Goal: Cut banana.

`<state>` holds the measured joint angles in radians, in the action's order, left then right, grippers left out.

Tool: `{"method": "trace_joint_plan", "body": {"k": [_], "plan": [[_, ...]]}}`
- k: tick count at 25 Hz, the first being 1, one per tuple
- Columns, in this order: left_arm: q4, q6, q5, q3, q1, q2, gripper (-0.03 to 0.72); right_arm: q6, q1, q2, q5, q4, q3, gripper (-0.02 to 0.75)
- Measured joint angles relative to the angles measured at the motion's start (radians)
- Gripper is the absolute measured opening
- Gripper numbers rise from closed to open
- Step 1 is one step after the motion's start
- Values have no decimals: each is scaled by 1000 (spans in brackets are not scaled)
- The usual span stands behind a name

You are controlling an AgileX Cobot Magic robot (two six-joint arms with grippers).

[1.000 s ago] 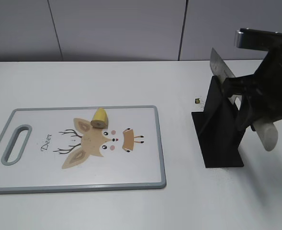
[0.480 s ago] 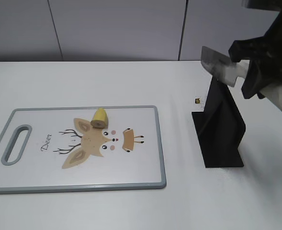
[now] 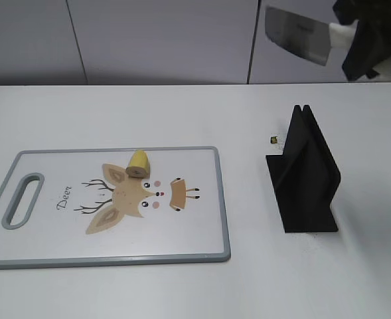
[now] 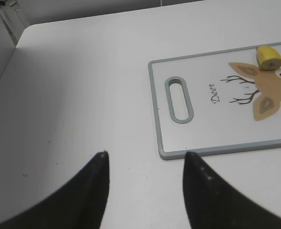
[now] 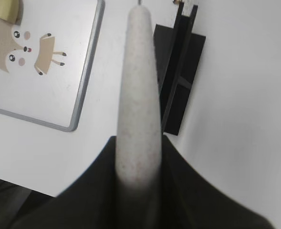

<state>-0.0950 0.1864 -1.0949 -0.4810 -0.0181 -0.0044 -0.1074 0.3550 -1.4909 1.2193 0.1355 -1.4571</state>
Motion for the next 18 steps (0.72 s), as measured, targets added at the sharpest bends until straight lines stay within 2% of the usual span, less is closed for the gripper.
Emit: {"method": "trace_joint_plan", "body": {"k": [3, 10, 12, 16, 18], "plan": [[0, 0, 0, 0, 0, 0, 489, 134, 0, 0, 1, 5, -34, 159], [-22, 0, 0, 0, 0, 0, 489, 676, 0, 1, -51, 5, -40, 159], [-31, 0, 1, 0, 0, 0, 489, 729, 0, 1, -115, 18, -40, 159], [-45, 0, 20, -7, 0, 0, 491, 785, 0, -3, -229, 118, -42, 159], [-57, 0, 52, -21, 0, -1, 507, 895, 0, -19, -250, 157, -42, 159]]}}
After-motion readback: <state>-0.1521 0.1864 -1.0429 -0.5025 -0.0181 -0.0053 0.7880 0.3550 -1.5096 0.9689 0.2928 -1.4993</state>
